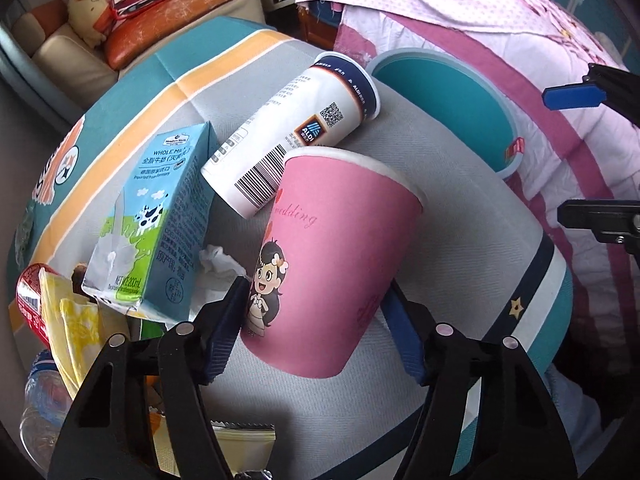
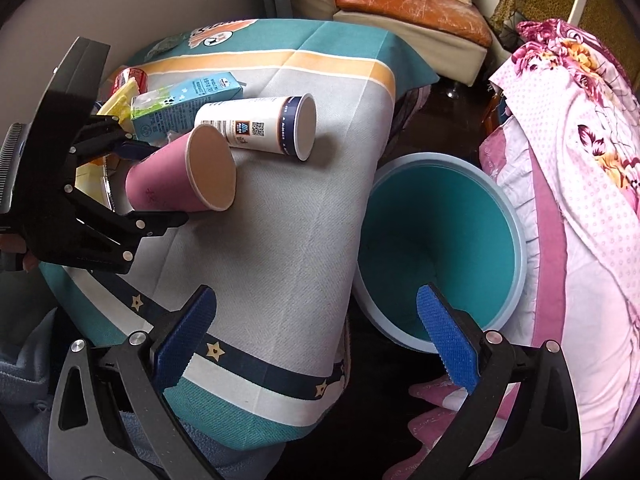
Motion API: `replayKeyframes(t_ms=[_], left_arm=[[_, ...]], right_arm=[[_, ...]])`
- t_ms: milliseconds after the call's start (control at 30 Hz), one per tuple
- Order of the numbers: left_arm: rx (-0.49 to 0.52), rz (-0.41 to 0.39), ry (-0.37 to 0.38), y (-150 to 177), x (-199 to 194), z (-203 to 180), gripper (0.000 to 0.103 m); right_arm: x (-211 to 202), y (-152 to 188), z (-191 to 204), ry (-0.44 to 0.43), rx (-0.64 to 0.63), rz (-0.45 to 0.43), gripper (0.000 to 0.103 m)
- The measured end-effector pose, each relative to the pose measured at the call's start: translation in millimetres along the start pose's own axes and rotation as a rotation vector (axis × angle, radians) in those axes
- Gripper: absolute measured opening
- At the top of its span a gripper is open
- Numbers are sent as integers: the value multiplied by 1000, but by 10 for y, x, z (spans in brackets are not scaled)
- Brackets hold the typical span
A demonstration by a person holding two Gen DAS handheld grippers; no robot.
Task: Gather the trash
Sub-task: 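Grasp the pink paper cup with left tool while right tool grasps white-and-blue cup, then carry both cups over the teal bin and open both tools to drop them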
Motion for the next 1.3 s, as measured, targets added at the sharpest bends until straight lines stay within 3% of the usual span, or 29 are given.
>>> replayKeyframes(t_ms=[200, 433, 700, 833, 900, 967, 1133, 1300], left_arm=[[-142, -59, 64, 129, -265, 158, 65], [-326, -107, 123, 388, -575, 487, 65], [-462, -135, 153, 589, -725, 734, 65], [-505, -139, 156, 607, -708, 807, 65], [-520, -144, 145, 632, -721, 836, 65], [-528, -141, 143, 649, -724, 839, 65], [-527, -140, 138, 618, -737, 795, 65], [-465, -143, 142, 422, -740, 599, 65]], right_arm=[[-15, -235, 141, 18, -163, 4, 97], [76, -853, 522, 45, -481, 32, 91], [605, -1288, 830, 6, -777, 181, 86], [898, -1283, 827, -9, -838, 274, 74], [1029, -1228, 789, -24, -826, 329, 61], [1084, -1172, 748, -43, -780, 341, 55], [867, -1067, 603, -118, -556, 238, 51], [580, -915, 276, -196, -247, 150, 51]])
Point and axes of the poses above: each gripper's, at about its wrist camera, not at the fingertips, and x roughly the way its jaws point, z to its left, y to its underside, the point moved 8 cm from there along x, roughly the way its jaws point, and after that the axes turned 4 degrees about z, right-handed, at the moved point
